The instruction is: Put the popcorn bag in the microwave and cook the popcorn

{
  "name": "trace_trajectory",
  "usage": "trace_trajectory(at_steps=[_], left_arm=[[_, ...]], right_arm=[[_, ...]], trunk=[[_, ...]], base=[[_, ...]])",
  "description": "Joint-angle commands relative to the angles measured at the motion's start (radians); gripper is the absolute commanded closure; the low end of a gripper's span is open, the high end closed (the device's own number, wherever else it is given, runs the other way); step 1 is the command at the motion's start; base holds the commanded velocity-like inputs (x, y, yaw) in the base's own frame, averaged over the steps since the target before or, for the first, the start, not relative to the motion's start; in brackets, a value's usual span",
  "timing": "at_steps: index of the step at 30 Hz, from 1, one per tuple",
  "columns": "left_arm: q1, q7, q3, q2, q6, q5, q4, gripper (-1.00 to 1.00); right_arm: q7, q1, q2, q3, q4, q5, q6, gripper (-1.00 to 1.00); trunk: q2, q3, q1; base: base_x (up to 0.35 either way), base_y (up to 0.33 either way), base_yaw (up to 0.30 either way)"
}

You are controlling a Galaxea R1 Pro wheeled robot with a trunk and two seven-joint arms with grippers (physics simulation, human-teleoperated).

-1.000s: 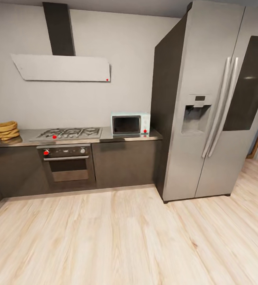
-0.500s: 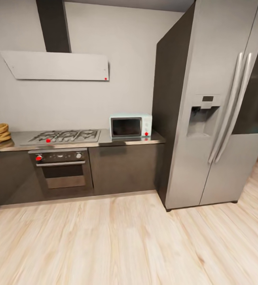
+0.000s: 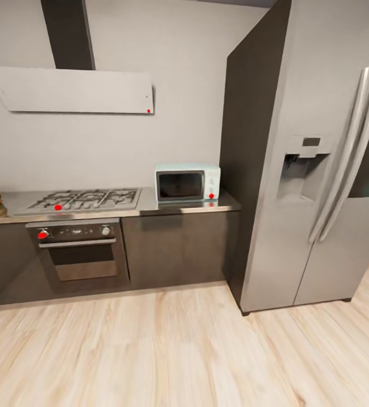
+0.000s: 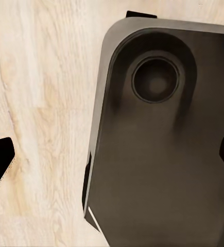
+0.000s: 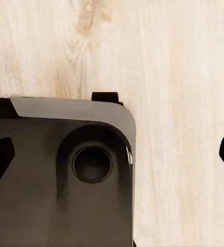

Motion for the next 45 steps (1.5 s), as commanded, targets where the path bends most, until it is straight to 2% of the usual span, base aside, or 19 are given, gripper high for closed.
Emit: trace_trajectory(at_steps=[1,18,33,45], left_arm=[[0.0,0.001,0.005,0.0,-0.001,0.0,0.0,-1.0],[0.0,0.001,0.005,0.0,0.0,0.0,0.0,-1.0],[-0.001,0.001,0.005,0.0,0.0,0.0,0.0,-1.0],[-0.001,0.001,0.005,-0.002,-0.001,0.0,0.0,-1.0]], right_arm=[[0.0,0.0,0.0,0.0,-0.001,0.0,-0.002,-1.0],[0.0,0.0,0.0,0.0,-0.001,0.0,-0.002,-1.0],[-0.003,0.0,0.0,0.0,-0.001,0.0,-0.002,-1.0],[-0.003,0.0,0.0,0.0,-0.001,0.0,-0.001,-1.0]], trunk=[[0.0,-0.001,0.001],[0.0,-0.001,0.001],[0.0,-0.001,0.001],[0.0,-0.001,0.001]], base=[[0.338,0.0,0.0],[0.338,-0.003,0.0],[0.333,-0.1,0.001],[0.292,-0.119,0.226]])
